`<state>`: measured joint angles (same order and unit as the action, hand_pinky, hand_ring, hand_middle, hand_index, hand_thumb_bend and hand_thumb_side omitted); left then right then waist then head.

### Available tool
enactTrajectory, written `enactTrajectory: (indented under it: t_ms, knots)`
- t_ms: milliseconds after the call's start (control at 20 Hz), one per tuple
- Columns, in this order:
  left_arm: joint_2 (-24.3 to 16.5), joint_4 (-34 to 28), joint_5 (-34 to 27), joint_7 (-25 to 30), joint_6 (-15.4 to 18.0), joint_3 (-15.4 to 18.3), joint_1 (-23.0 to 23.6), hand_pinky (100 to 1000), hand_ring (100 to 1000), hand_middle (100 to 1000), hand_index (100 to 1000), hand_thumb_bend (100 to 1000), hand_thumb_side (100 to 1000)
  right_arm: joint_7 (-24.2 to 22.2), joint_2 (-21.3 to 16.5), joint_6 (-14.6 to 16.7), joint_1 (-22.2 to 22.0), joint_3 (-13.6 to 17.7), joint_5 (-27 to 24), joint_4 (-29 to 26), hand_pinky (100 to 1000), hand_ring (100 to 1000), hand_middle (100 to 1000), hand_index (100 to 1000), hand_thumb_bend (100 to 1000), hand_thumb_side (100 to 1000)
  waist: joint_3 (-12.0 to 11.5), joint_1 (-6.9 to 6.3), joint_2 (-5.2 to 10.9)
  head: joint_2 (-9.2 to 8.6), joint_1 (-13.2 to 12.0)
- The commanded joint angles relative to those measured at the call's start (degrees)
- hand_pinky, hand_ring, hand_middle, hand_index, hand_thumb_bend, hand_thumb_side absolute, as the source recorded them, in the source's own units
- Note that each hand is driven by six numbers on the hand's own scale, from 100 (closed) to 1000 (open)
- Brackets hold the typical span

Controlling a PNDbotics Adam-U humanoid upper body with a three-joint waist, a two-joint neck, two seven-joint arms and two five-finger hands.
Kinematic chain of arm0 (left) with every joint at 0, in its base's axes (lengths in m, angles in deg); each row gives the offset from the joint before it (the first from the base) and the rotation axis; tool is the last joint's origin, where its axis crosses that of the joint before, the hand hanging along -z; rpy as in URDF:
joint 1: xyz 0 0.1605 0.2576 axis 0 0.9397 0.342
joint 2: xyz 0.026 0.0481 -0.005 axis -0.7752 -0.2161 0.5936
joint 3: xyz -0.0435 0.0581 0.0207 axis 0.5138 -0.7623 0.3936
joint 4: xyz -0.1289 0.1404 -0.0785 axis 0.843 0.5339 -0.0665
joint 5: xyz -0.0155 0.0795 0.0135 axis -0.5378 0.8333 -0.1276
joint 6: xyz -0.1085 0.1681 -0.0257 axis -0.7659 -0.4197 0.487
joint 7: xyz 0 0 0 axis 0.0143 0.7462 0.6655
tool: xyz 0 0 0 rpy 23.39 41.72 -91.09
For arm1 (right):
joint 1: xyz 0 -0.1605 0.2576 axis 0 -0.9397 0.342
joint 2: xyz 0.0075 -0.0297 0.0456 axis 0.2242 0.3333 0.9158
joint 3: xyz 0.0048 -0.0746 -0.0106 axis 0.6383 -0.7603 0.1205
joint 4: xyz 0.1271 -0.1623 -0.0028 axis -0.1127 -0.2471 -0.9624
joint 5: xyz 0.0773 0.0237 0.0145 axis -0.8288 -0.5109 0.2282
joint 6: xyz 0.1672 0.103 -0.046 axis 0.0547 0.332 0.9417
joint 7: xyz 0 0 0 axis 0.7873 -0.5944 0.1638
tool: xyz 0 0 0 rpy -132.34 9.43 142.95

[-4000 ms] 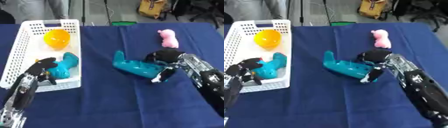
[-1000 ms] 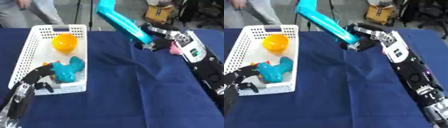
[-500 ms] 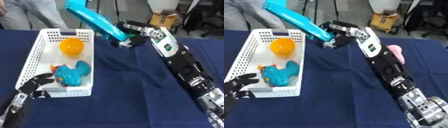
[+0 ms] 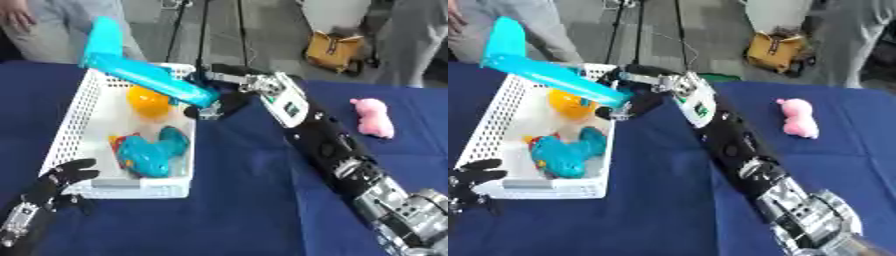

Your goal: Pick up objects on the table and place them in the box.

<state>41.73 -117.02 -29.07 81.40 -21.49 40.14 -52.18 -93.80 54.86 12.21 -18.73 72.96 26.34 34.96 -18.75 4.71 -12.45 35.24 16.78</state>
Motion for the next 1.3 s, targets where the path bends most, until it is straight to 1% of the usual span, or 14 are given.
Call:
enactTrajectory:
  t_ms: [50, 150, 200, 250, 300, 350, 400, 450, 600, 650, 800, 1000, 1050, 1300]
  knots:
    - [0.07, -1.37, -0.66, 0.66, -0.02, -0.47, -1.1, 462, 841, 834, 768, 273, 1000, -3.57, 0.02, 7.55, 1.87, 1.72, 7.5, 1.11, 100, 354, 537, 689, 100, 263, -0.83, -0.33, 0.97, -0.95, 0.91]
    - [0.16, -1.39, -0.89, 0.95, -0.1, -0.71, -1.21, 461, 840, 834, 768, 273, 1000, 1.71, 0.01, 7.01, 2.14, 2.53, 14.6, 0.62, 100, 399, 592, 730, 100, 315, -1.72, -0.37, 1.03, -1.07, 0.93]
    - [0.19, -1.39, -0.96, 1.04, -0.13, -0.76, -1.22, 461, 840, 834, 768, 273, 1000, 4.73, 0.17, 6.74, 2.13, 2.66, 18.07, 0.44, 100, 399, 592, 730, 100, 315, -1.96, -0.39, 1.04, -1.1, 0.94]
    - [0.22, -1.39, -1.01, 1.08, -0.15, -0.77, -1.21, 461, 841, 832, 768, 272, 1000, 8.03, 0.03, 6.03, 2.34, 2.91, 21.67, -0.12, 396, 627, 793, 849, 287, 557, -2.2, -0.44, 1.04, -1.17, 0.91]
    - [0.25, -1.39, -1.05, 1.12, -0.16, -0.79, -1.22, 461, 841, 832, 768, 272, 1000, 11.55, 0.07, 5.12, 2.37, 2.99, 25.58, -0.76, 396, 627, 793, 849, 287, 557, -2.41, -0.46, 1.02, -1.23, 0.93]
    - [0.27, -1.4, -1.08, 1.12, -0.18, -0.77, -1.23, 462, 841, 827, 769, 272, 1000, 15.18, -0.1, 3.69, 2.47, 3.32, 29.39, -1.47, 731, 840, 924, 936, 588, 664, -2.49, -0.51, 1.05, -1.21, 0.8]
    - [0.28, -1.41, -1.11, 1.1, -0.19, -0.75, -1.27, 462, 841, 827, 769, 272, 1000, 18.7, -0.12, 2.08, 2.44, 3.51, 33.11, -2.16, 731, 840, 924, 936, 588, 664, -2.55, -0.54, 1.06, -1.19, 0.72]
    - [0.3, -1.41, -1.18, 1.09, -0.21, -0.75, -1.28, 462, 841, 827, 769, 272, 1000, 21.81, -0.04, 0.74, 2.35, 3.6, 36.29, -2.43, 802, 884, 948, 951, 616, 699, -2.55, -0.53, 1.09, -1.19, 0.71]
    - [0.32, -1.34, -1.19, 1.1, -0.29, -0.74, -1.27, 462, 841, 827, 770, 273, 1000, 28.51, 0.27, -1.8, 2.15, 3.88, 42.34, -1.94, 849, 915, 963, 958, 640, 723, -2.44, -0.46, 1.15, -1.2, 0.65]
    - [0.34, -1.31, -1.17, 1.1, -0.3, -0.73, -1.24, 462, 841, 827, 770, 274, 1000, 30.07, 0.33, -2.44, 2.1, 4.11, 43.39, -1.68, 891, 940, 974, 967, 670, 739, -2.35, -0.44, 1.19, -1.2, 0.63]
    - [0.35, -1.22, -1.09, 1.06, -0.31, -0.67, -1.14, 462, 841, 827, 770, 274, 1000, 33.55, 0.44, -4.1, 1.84, 4.64, 44.73, -0.95, 902, 949, 983, 972, 682, 735, -2.12, -0.45, 1.3, -1.21, 0.51]
    - [0.34, -1.17, -1.03, 1.0, -0.28, -0.61, -1.02, 462, 841, 827, 771, 274, 1000, 36.09, 0.36, -5.0, 1.65, 4.9, 44.29, -0.62, 893, 943, 980, 974, 687, 728, -2.05, -0.49, 1.36, -1.24, 0.51]
    - [0.35, -1.15, -1.02, 0.99, -0.29, -0.6, -0.99, 462, 841, 827, 771, 274, 1000, 36.79, 0.37, -5.17, 1.68, 5.09, 43.86, -0.86, 864, 922, 968, 969, 683, 726, -1.98, -0.51, 1.37, -1.19, 0.47]
    - [0.41, -1.01, -0.92, 0.94, -0.3, -0.54, -0.85, 461, 842, 826, 772, 274, 1000, 41.98, 0.02, -7.29, 1.33, 5.52, 38.83, -3.68, 829, 898, 951, 962, 682, 698, -1.5, -0.59, 1.4, -1.08, 0.42]
